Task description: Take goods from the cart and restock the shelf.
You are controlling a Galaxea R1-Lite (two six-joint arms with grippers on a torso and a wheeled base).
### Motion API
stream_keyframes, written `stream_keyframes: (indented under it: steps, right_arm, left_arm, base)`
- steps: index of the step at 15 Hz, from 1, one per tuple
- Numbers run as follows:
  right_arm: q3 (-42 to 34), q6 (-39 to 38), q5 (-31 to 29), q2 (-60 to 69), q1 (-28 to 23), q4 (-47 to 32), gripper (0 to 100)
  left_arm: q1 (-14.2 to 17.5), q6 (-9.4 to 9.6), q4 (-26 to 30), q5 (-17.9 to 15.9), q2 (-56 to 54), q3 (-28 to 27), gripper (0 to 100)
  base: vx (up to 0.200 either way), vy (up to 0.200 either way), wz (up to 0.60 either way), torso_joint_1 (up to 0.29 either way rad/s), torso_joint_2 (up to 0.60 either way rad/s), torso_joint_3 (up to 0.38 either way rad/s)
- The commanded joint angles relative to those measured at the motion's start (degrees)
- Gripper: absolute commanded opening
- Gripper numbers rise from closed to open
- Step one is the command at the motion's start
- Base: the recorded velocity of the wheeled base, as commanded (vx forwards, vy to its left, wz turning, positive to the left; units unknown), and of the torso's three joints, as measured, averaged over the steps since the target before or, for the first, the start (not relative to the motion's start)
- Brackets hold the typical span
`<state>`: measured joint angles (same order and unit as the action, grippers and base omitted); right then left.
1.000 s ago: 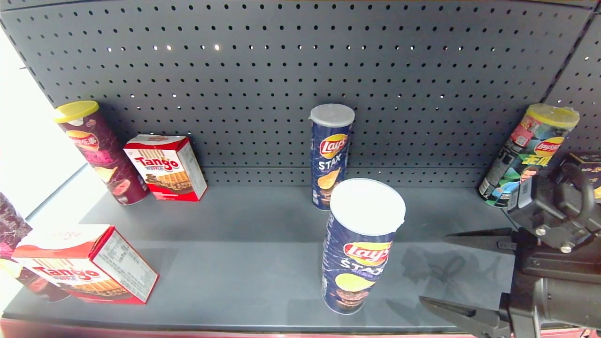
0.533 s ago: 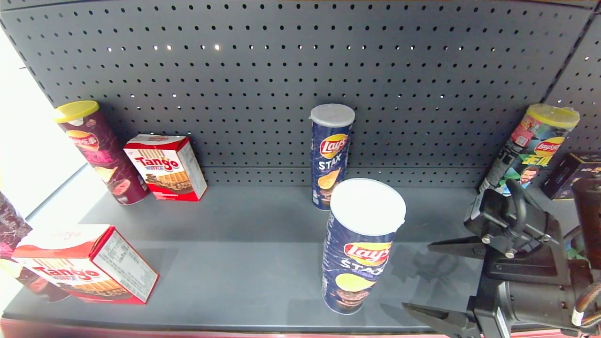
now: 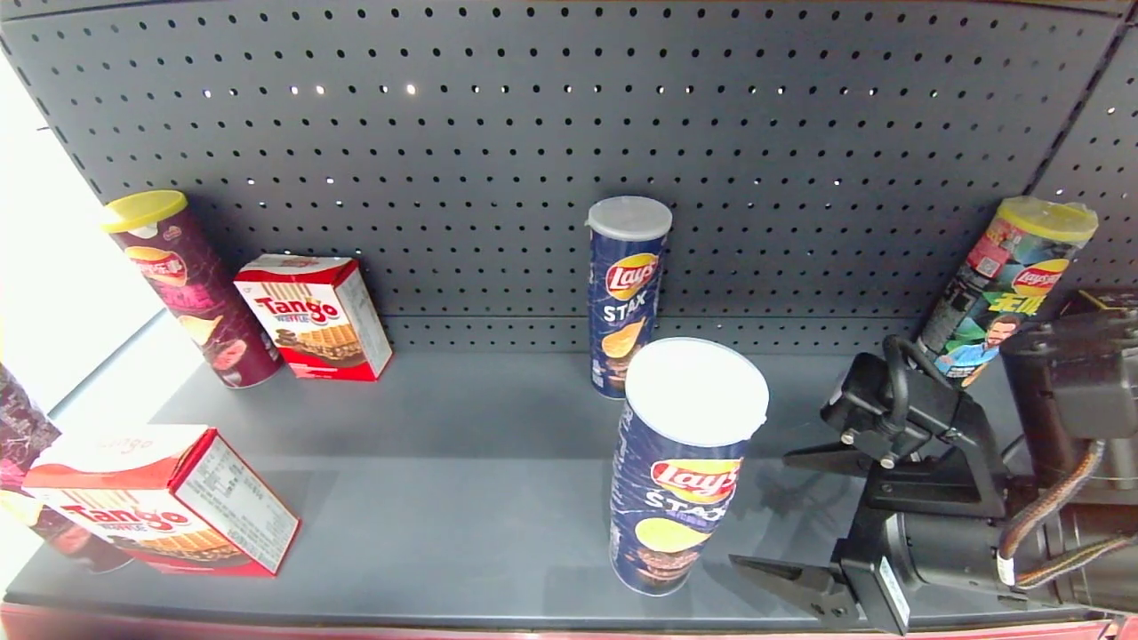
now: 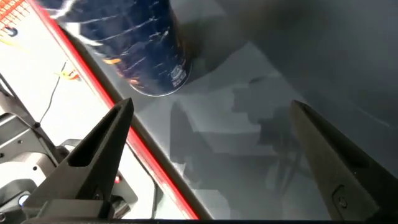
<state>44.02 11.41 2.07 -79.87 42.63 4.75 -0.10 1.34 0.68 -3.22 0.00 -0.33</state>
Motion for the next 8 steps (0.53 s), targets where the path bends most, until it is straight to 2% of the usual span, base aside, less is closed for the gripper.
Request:
stream_keyframes:
  steps: [1,8]
  right_arm:
    - [0.63,0.02,-0.05,-1.16,0.0,-0.01,100]
    - [2.91,0.02,-0.05,-4.41,0.26,0.08,100]
  left_arm:
    - [0.01,-0.02,0.02,0.05,0.09,-0.02,100]
    - [0.01,-0.02,0.02,0.05,0.09,-0.02,100]
  base:
    - [0.0,0.0,0.0,0.0,0.0,0.0]
    - [0.0,0.0,0.0,0.0,0.0,0.0]
